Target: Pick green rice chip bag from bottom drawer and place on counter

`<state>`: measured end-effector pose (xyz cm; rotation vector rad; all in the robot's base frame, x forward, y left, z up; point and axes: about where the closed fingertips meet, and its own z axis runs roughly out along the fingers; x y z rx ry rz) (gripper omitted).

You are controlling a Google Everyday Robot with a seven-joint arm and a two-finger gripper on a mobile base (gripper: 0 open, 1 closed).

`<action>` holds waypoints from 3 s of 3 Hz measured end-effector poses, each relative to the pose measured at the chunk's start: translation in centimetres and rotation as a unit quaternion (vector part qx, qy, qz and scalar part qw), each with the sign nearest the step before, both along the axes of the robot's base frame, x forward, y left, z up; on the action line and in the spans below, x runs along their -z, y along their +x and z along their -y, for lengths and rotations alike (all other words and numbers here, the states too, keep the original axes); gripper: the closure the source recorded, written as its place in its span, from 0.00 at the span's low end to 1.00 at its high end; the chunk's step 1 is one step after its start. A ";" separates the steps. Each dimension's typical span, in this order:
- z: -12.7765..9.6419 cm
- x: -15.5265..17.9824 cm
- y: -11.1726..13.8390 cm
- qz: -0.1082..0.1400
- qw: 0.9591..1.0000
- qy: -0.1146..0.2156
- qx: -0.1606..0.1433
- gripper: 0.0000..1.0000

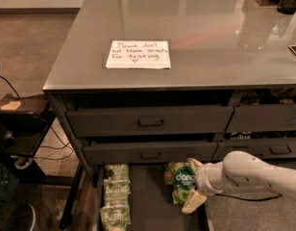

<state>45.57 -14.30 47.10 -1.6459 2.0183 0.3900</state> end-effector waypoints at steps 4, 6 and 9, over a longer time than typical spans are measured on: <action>0.3 16.7 2.5 0.045 0.997 0.064 -0.022 0.00; 0.6 17.8 2.8 0.062 0.996 0.051 -0.030 0.00; 2.1 22.6 6.1 0.123 0.987 -0.031 -0.095 0.00</action>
Offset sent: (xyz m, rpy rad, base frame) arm 0.0162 -0.0137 -0.1491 0.0343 -0.0973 0.0175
